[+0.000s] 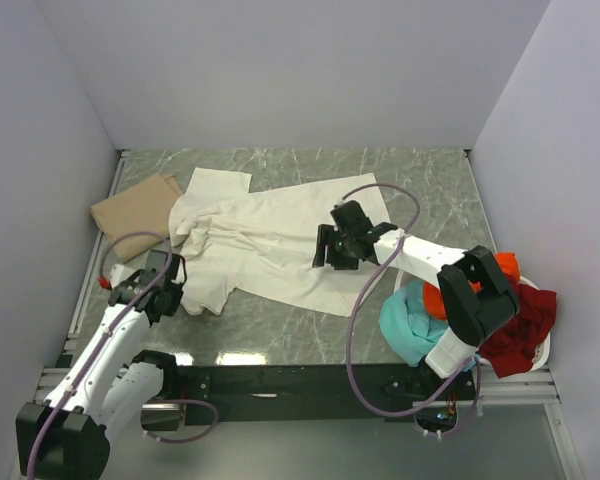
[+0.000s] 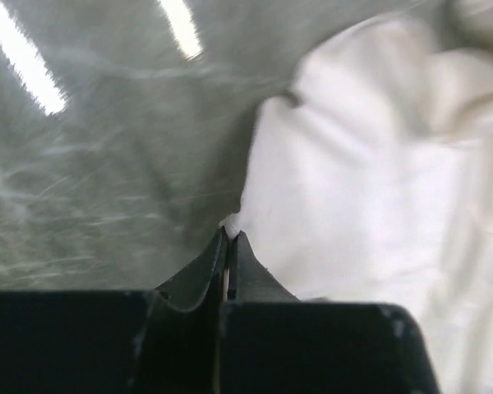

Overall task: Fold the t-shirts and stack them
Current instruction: Fold the tshirt

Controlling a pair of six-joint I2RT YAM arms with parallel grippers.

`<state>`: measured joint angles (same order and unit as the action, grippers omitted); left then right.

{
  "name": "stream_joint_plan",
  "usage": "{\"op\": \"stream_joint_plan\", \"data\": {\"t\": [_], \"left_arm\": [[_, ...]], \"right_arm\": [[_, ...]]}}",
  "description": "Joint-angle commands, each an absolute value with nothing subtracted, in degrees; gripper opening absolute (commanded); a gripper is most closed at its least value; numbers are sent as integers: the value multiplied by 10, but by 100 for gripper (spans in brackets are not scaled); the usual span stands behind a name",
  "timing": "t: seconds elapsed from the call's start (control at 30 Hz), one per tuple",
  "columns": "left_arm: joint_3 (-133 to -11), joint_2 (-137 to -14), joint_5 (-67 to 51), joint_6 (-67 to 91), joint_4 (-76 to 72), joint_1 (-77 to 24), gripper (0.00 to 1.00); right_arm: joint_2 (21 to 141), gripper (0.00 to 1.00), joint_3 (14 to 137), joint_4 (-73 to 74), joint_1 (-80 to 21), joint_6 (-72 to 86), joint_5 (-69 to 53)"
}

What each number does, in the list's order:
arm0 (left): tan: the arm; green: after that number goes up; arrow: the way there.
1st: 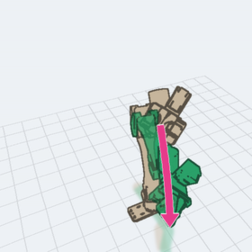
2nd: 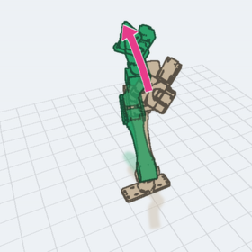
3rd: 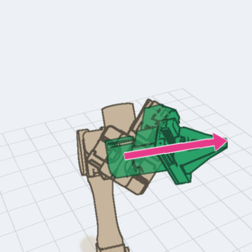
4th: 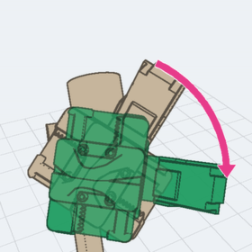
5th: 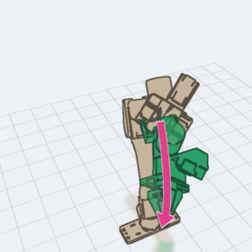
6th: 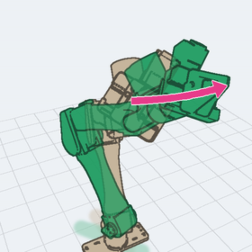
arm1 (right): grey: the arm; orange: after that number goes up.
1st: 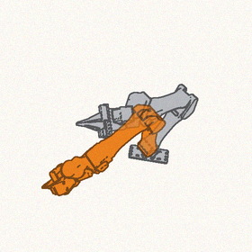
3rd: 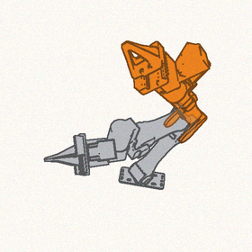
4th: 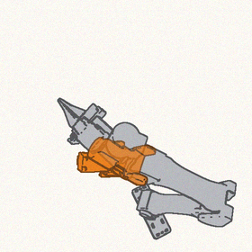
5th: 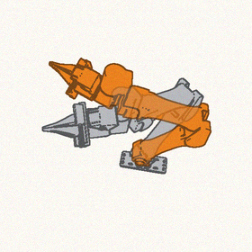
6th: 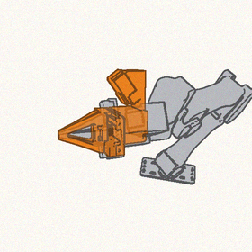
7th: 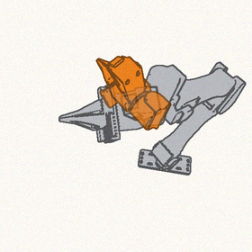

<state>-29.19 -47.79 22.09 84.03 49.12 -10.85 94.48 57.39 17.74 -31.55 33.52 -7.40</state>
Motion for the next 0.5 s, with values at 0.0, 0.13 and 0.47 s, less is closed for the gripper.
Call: {"op": "stream_joint_plan", "data": {"t": [0.0, 0.13, 0.47], "left_arm": [[-381, -466, 315, 776, 509, -107, 0], [-402, -453, 340, 731, 508, -108, 1], [-363, -391, 319, 724, 497, -107, 0]], "right_arm": [[903, 68, 559, 214, -352, 327, -9], [884, 65, 537, 250, -379, 336, 48], [894, 59, 502, 279, -400, 359, 112]]}}
